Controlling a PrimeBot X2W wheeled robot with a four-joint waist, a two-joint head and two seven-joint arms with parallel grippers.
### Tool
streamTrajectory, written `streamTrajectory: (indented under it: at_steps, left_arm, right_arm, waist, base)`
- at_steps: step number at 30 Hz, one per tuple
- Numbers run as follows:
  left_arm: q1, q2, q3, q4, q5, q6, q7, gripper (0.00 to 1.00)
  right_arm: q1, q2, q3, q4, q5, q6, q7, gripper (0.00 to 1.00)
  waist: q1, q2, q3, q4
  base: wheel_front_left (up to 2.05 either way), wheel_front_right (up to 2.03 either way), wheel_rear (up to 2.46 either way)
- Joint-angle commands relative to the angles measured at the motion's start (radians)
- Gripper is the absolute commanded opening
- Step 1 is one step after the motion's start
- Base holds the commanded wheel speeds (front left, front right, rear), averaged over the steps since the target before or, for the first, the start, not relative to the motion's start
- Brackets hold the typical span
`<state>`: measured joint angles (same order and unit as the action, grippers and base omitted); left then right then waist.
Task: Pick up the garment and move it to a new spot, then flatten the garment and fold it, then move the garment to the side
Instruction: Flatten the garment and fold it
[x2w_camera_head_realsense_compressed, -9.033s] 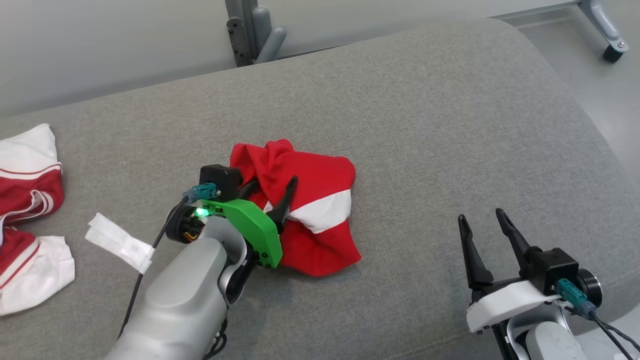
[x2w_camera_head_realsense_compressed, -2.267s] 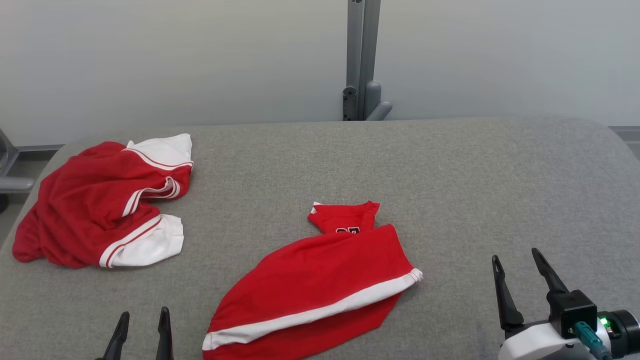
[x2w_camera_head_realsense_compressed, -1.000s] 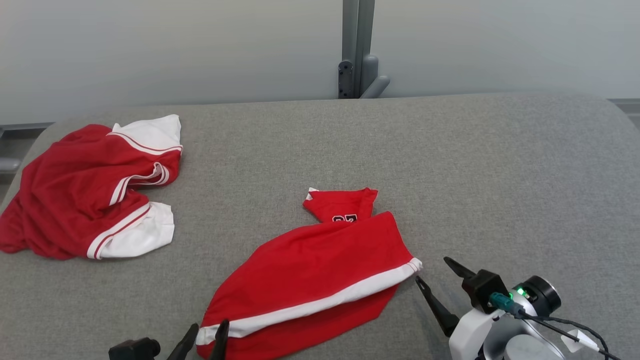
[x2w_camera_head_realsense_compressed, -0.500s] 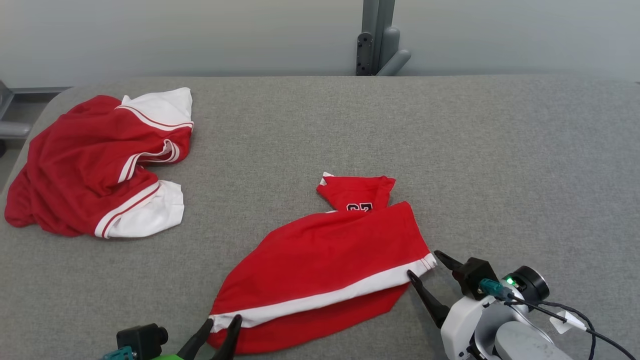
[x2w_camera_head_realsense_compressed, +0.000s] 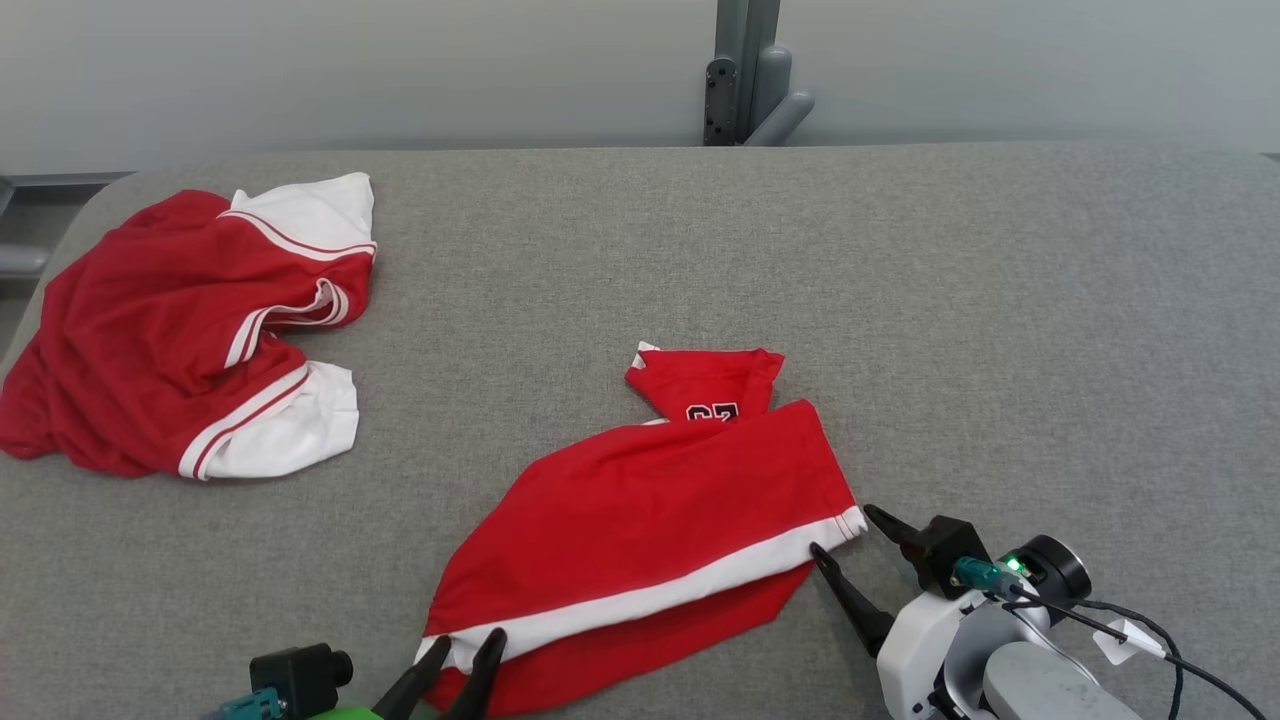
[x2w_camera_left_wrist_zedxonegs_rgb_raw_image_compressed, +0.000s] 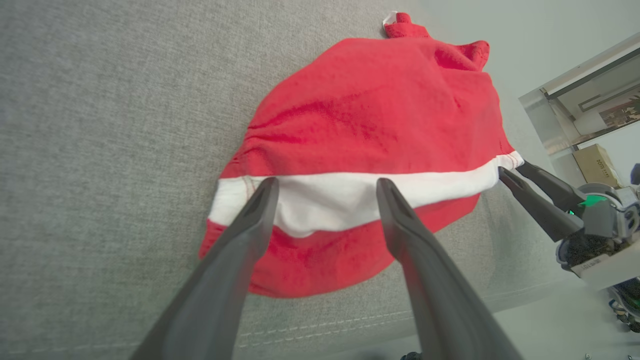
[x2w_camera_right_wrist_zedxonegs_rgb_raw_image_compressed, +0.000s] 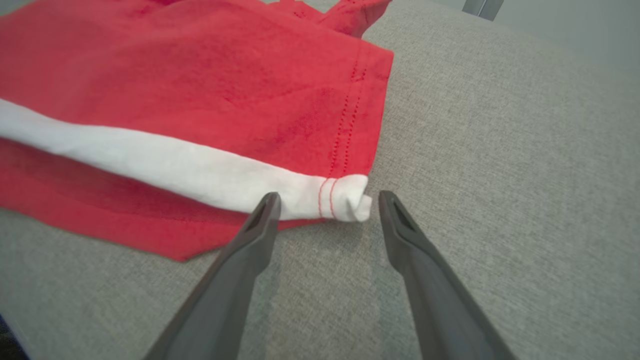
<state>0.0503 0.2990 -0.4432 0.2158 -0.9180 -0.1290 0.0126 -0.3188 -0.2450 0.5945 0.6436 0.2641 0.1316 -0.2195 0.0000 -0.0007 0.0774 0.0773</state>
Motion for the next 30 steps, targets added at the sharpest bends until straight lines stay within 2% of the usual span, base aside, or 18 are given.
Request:
streamTrajectory:
  at_steps: [1, 14, 27, 28, 30]
  left_arm:
    - [-0.013, 0.009, -0.004, 0.004, -0.003, -0.003, -0.005, 1.0]
    - [-0.018, 0.041, -0.007, 0.036, 0.003, 0.013, -0.012, 1.0]
    - [-0.034, 0.033, -0.027, 0.079, -0.042, 0.005, 0.019, 1.0]
    - [-0.034, 0.034, -0.03, 0.081, -0.046, 0.004, 0.02, 1.0]
    - [-0.033, 0.034, -0.036, 0.082, -0.055, 0.003, 0.029, 1.0]
  right_arm:
    - [-0.013, 0.001, 0.0, 0.005, 0.01, -0.002, -0.007, 1.0]
    - [-0.016, 0.015, -0.004, 0.023, 0.001, -0.002, -0.026, 1.0]
    - [-0.03, 0.019, 0.011, 0.026, 0.006, -0.002, -0.033, 1.0]
    - [-0.03, 0.019, 0.012, 0.027, 0.008, -0.002, -0.032, 0.98]
    - [-0.029, 0.019, 0.015, 0.028, 0.013, -0.002, -0.032, 0.85]
  waist:
    - [0.0, 0.0007, 0.001, -0.002]
    - [0.0, 0.0007, 0.009, 0.0]
    - [0.0, 0.0007, 0.031, -0.004]
    - [0.0, 0.0007, 0.031, -0.004]
    - [0.0, 0.0007, 0.029, -0.004]
  base:
    - [0.0, 0.0, 0.0]
    - [0.0, 0.0, 0.0]
    - [0.0, 0.0, 0.0]
    - [0.0, 0.0, 0.0]
    - [0.0, 0.0, 0.0]
